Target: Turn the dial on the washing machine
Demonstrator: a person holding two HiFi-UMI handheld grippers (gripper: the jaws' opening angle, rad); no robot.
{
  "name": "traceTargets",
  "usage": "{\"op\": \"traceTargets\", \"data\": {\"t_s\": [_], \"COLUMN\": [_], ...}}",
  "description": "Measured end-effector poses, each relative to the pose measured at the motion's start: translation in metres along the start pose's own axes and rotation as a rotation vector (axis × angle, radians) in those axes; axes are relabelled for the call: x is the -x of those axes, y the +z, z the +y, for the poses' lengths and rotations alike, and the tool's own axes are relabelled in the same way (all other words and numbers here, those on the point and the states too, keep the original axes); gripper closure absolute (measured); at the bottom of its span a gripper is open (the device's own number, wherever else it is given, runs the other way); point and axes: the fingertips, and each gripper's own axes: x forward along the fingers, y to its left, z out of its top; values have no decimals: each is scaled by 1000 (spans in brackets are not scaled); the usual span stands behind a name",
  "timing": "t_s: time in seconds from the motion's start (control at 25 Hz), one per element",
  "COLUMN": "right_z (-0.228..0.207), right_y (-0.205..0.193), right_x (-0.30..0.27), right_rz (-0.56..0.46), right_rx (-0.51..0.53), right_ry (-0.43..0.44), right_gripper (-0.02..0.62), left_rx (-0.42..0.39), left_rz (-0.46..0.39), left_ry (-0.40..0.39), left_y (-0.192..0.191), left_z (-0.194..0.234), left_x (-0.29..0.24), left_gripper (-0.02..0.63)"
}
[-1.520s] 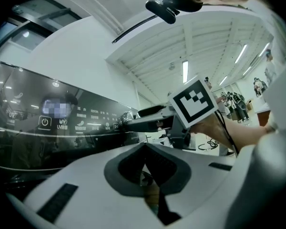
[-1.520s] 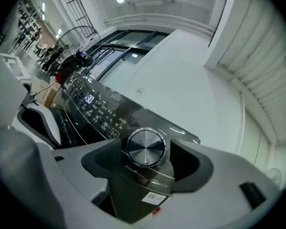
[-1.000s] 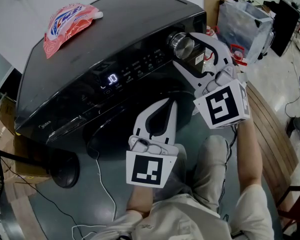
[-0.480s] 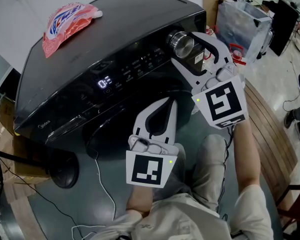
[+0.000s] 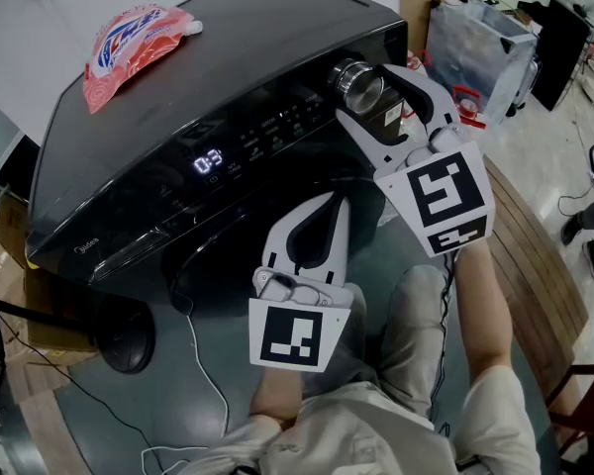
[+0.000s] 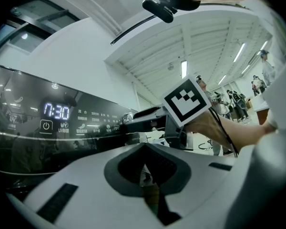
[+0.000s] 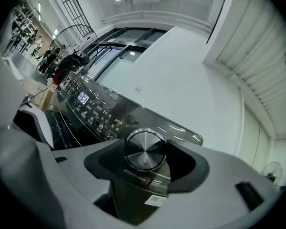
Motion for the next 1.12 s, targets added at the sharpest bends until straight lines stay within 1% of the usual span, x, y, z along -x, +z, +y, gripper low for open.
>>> {"op": "traceTargets", "data": {"t_s": [0.24,0.68,1.12], "right_z": [-2,-7,-11], "right_y": [-1,-5,-7], "right_x": [0,1,1], "right_rz": [20,23,2], "right_rx": [-74,-222,-417], "right_ry": [-15,-36,-54], "right_gripper": [319,319,319], "left_rx": [-3,3,0], "left_rz": [1,0,-1], "left_ry": [7,14,21], "left_y": [1,2,1], "left_z": [2,2,3], "left_x": [1,3,4], "left_gripper": [594,594,594]}}
